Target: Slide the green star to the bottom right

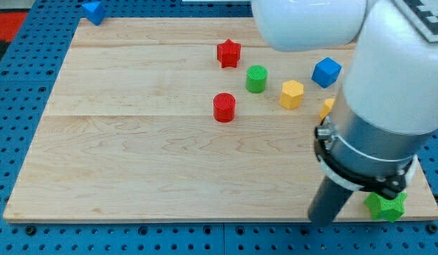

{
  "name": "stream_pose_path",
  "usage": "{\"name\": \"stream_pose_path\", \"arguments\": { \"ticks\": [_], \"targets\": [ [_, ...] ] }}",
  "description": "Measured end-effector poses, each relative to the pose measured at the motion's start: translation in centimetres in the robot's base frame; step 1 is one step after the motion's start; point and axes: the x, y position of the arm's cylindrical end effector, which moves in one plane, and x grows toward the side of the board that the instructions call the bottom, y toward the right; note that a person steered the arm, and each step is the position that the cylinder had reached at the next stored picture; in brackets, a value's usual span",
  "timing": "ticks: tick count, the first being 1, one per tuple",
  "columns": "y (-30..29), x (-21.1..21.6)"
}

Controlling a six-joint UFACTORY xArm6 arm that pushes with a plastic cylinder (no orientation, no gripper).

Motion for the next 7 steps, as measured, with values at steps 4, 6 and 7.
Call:
{"name": "stream_pose_path", "arguments": {
  "ticks": [4, 6, 7],
  "targets": [
    [4.1, -0.1],
    [6.1, -0.1],
    [7.5, -0.1]
  ]
}}
